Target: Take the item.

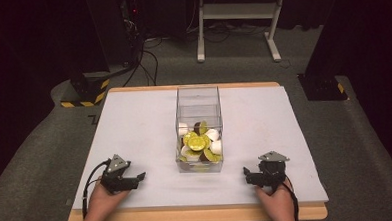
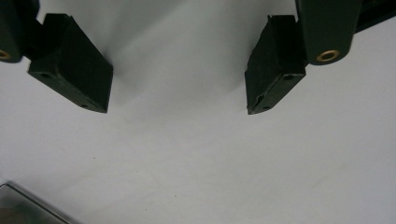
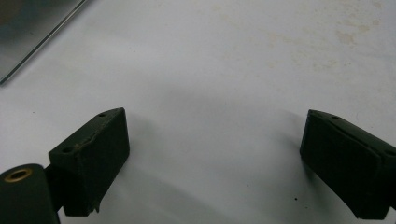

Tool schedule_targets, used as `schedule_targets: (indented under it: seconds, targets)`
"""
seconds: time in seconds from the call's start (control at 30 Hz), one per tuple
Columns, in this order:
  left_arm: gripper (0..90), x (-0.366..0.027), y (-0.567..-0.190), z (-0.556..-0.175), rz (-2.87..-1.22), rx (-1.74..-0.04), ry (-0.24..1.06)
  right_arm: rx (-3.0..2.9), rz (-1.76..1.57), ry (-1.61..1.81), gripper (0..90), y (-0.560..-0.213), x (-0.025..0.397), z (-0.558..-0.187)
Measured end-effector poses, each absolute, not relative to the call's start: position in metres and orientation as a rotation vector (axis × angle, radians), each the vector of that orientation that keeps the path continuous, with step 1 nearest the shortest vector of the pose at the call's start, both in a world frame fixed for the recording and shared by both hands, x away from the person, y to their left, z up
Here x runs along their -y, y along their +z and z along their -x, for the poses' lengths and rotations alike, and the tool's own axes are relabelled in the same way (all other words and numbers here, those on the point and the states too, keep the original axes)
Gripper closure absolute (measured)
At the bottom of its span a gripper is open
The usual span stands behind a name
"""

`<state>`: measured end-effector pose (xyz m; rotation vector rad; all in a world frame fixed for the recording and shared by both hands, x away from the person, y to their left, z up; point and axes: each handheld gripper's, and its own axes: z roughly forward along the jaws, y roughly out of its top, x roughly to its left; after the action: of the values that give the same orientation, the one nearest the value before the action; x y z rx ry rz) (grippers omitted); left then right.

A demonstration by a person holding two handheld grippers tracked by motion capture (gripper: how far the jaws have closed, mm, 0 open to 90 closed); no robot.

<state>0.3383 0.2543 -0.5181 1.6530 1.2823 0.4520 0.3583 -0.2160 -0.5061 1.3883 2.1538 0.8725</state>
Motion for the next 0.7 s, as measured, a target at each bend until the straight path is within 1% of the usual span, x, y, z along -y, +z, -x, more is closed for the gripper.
schedule_targets:
  seconds: [0.7]
  targets:
    - [23.6,-0.2538,-0.518,-0.3385,-1.65,-1.286,0.454,-2.153,-1.39,0.879,7.7,-0.5065,0.2163,-0.3583]
